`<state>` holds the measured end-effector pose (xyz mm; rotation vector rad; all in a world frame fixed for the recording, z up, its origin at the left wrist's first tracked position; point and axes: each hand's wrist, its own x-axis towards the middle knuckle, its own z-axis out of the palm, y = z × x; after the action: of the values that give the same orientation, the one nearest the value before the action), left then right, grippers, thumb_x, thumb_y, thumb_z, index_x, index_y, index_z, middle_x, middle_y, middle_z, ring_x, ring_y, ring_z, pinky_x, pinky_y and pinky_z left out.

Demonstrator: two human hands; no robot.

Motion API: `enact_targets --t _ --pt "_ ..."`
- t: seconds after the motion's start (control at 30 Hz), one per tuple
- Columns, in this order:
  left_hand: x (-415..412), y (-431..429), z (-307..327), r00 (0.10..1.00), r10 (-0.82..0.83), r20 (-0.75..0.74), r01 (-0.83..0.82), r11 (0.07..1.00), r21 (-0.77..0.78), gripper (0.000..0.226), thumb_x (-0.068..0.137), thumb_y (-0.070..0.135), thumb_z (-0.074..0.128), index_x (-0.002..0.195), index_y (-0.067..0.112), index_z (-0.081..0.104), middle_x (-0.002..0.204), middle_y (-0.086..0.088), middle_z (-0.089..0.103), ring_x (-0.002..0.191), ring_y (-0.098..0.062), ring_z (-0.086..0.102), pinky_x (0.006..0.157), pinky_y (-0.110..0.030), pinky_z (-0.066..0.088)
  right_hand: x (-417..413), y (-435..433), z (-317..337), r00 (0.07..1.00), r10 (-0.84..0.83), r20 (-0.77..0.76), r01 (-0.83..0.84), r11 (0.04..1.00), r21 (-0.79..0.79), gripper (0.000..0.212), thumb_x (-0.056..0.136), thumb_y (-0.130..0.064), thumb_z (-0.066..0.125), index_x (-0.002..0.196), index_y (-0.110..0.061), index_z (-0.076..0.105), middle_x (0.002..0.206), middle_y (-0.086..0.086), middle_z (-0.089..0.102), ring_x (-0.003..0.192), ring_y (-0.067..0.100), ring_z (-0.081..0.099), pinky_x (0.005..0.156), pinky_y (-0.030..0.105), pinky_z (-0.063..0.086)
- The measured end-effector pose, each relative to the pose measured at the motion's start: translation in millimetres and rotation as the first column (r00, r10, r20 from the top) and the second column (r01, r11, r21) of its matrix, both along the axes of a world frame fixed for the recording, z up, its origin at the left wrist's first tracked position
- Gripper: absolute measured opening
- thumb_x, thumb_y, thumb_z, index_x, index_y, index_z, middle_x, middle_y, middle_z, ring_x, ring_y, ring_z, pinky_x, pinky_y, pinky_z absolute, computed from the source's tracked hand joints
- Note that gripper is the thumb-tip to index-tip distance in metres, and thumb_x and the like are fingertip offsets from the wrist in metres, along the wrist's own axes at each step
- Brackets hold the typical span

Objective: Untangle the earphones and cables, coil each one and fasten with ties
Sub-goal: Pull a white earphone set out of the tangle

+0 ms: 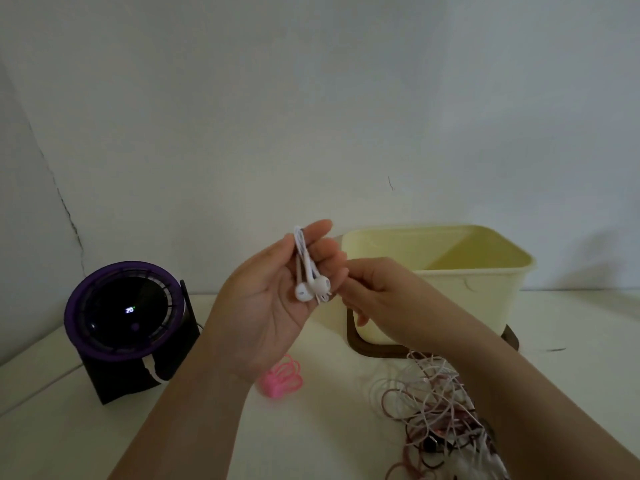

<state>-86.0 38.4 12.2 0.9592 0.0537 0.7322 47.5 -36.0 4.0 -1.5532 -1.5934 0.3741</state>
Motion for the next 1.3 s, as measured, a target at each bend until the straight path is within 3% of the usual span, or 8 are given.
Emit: enact_targets --t 0.3,0.43,0.53,0.7,0.83,1.0,1.17,1.3 --pt "5.7 3.9 -3.9 0.987 0.155 0.031 -0.155 0.988 -0.003 0.032 0.092 0.025 0.038 0.104 0.005 0.059 0.066 0.001 0.062 0.062 -0.010 0.064 0.098 -0.033 0.039 -13.3 -4.7 1.5 0.957 -0.098 0.273 0.108 0.994 -0.021 0.034 0.096 -0.025 0.049 0.067 -0.012 0.060 0.049 -0.016 0.051 0.054 -0.002 0.053 0.057 0.014 0.039" --pt "6.9 4.6 -6.1 0.976 0.205 0.071 -0.208 0.977 0.036 0.032 0.080 0.024 0.046 0.103 0.006 0.058 0.061 0.004 0.054 0.055 -0.007 0.057 0.072 -0.024 0.057 -17.8 -7.2 3.3 0.931 -0.127 0.343 0.124 0.992 0.029 0.031 0.093 -0.029 0.053 0.079 -0.006 0.069 0.066 -0.005 0.066 0.064 0.005 0.059 0.062 0.020 0.045" --pt "9.7 4.9 -9.4 0.964 0.255 0.076 -0.260 0.964 0.055 0.030 0.080 0.025 0.047 0.100 0.007 0.059 0.058 0.005 0.046 0.051 -0.005 0.047 0.058 -0.020 0.051 -23.1 -11.1 5.7 0.925 -0.134 0.355 0.112 0.990 0.082 0.035 0.092 -0.035 0.052 0.077 -0.006 0.065 0.065 0.008 0.063 0.060 0.020 0.056 0.064 0.038 0.048" --pt "13.4 0.6 -14.2 0.948 0.308 0.078 -0.315 0.942 0.111 0.029 0.082 0.029 0.046 0.096 0.009 0.061 0.056 0.006 0.041 0.049 -0.006 0.041 0.053 -0.019 0.044 -25.2 -14.1 6.4 0.950 -0.102 0.296 0.098 0.995 0.028 0.040 0.097 -0.037 0.044 0.077 -0.007 0.063 0.046 0.000 0.051 0.047 0.012 0.047 0.051 0.032 0.043" --pt "13.0 -0.7 -14.6 0.960 0.259 0.103 -0.266 0.962 0.063 0.028 0.081 0.031 0.046 0.094 0.009 0.059 0.054 0.006 0.039 0.046 -0.005 0.039 0.050 -0.018 0.042 -22.4 -15.4 11.0 0.985 -0.026 0.172 0.035 0.998 -0.047 0.034 0.099 -0.027 0.045 0.067 -0.022 0.058 0.038 -0.027 0.047 0.043 -0.007 0.049 0.047 0.011 0.034" --pt "12.2 -2.4 -11.0 0.973 0.133 0.186 -0.113 0.987 -0.115 0.024 0.088 0.028 0.043 0.085 0.012 0.060 0.052 0.007 0.036 0.042 -0.003 0.038 0.047 -0.017 0.044 -16.2 -8.3 3.9 0.996 0.003 -0.088 0.001 0.999 0.050 0.028 0.086 -0.034 0.064 0.061 -0.024 0.067 0.058 -0.004 0.064 0.054 0.013 0.049 0.056 0.026 0.040" --pt "11.6 -2.1 -11.3 0.969 0.032 0.244 0.027 0.971 -0.236 0.028 0.094 0.030 0.048 0.080 0.013 0.065 0.053 0.009 0.039 0.046 -0.003 0.039 0.046 -0.016 0.042 -13.2 -5.7 2.4 0.958 0.006 -0.288 0.024 0.994 0.103 0.033 0.070 -0.028 0.081 0.060 -0.015 0.052 0.047 -0.008 0.041 0.044 0.006 0.032 0.044 0.018 0.027" --pt "12.6 -4.7 -13.8 0.938 -0.070 0.339 0.188 0.925 -0.331 0.020 0.083 0.024 0.052 0.081 0.010 0.067 0.054 0.008 0.041 0.044 -0.005 0.044 0.049 -0.019 0.048 -6.5 -1.9 -1.1 0.834 0.160 -0.528 -0.152 0.987 0.059 0.027 0.061 -0.022 0.084 0.075 -0.017 0.062 0.068 0.002 0.058 0.062 0.012 0.051 0.057 0.023 0.042"
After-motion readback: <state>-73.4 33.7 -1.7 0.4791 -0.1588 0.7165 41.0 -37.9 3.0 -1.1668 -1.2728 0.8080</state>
